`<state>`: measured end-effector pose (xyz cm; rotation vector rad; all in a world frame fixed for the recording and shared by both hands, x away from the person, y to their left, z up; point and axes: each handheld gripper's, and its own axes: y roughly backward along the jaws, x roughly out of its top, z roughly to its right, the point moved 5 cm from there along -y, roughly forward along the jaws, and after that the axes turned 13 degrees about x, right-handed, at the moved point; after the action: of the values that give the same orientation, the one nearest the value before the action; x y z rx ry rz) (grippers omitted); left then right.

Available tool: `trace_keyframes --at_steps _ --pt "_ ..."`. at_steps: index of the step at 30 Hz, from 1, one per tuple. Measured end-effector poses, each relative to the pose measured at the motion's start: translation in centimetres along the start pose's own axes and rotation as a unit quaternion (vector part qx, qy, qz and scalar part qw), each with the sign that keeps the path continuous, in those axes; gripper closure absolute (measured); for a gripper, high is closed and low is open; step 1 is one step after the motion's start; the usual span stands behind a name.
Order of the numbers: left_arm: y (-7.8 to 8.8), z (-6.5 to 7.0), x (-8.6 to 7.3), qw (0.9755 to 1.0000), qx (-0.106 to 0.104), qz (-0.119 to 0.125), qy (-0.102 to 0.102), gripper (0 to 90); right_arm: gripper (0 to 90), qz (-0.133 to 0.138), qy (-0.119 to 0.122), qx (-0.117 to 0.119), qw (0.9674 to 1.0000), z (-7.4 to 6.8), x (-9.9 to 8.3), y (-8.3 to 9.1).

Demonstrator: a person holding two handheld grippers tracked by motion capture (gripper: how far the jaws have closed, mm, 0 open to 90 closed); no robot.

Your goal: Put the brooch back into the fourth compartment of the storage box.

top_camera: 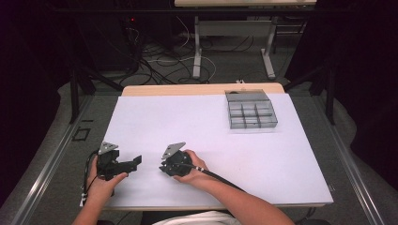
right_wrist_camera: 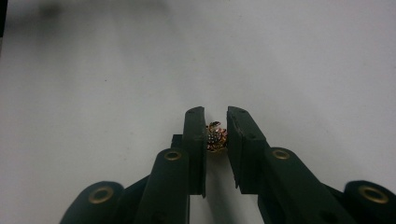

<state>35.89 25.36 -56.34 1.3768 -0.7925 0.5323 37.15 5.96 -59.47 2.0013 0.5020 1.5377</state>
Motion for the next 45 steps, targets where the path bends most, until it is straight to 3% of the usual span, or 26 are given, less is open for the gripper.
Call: trace_keyframes --at_steps 5,28,29,38,39,45 --pt "0.1 0.0 0.0 1.0000 -0.002 -0.006 -0.002 2.2 78.7 0.008 0.006 -0.003 1.0000 0.4 0.2 0.2" --pt "0.0 0.0 0.0 1.0000 -0.001 -0.004 -0.001 2.2 79.0 0.024 -0.026 -0.018 0.9992 2.1 0.5 1.8" --pt "0.0 0.0 0.0 1.0000 -0.001 -0.004 -0.001 2.2 78.9 0.024 -0.036 -0.020 0.9989 2.0 0.5 1.9" --pt "0.0 0.0 0.0 1.0000 0.000 -0.001 0.000 2.2 79.1 0.028 -0.039 -0.034 0.9983 3.1 0.5 2.7" --pt "0.0 0.0 0.0 1.0000 0.000 -0.001 0.000 2.2 79.1 0.030 -0.048 -0.033 0.9978 3.1 0.5 2.8" --pt "0.0 0.0 0.0 1.0000 -0.001 0.000 0.000 2.2 79.2 0.033 -0.055 -0.046 0.9969 3.9 0.4 3.4"
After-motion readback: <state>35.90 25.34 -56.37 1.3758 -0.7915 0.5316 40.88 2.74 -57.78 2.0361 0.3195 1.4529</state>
